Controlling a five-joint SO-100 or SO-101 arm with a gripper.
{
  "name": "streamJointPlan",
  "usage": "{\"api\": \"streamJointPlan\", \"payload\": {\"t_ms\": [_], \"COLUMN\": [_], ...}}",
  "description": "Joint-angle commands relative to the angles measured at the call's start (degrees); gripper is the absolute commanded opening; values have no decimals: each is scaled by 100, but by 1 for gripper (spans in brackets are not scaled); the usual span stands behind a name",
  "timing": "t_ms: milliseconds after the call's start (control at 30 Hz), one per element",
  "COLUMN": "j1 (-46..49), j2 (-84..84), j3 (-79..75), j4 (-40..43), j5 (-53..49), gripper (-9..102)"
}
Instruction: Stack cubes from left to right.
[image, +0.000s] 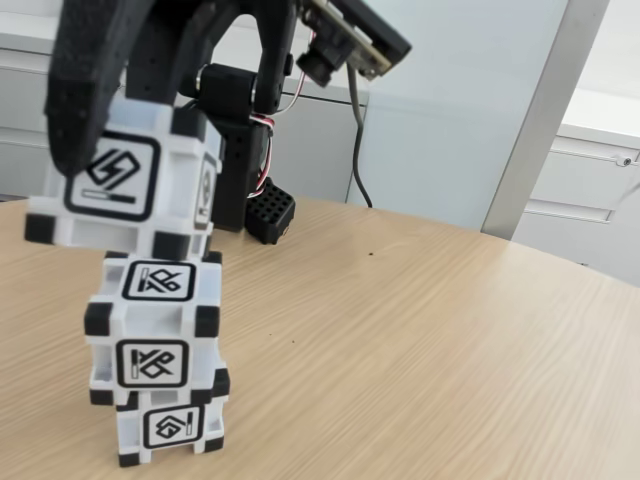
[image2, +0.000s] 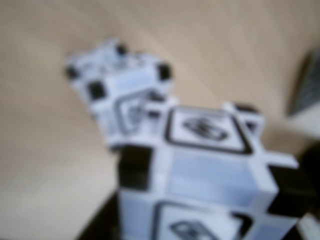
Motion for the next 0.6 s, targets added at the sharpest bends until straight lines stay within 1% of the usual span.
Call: {"api": "streamJointPlan", "payload": {"t_ms": [0, 233, 400, 567], "j1": [35, 0, -53, -53], "j2": [26, 202, 431, 352], "j3": [-211, -290, -220, -220], "j4": [-114, -44, 659, 773], "j5": [35, 123, -193, -167], "gripper": [18, 19, 18, 18]}}
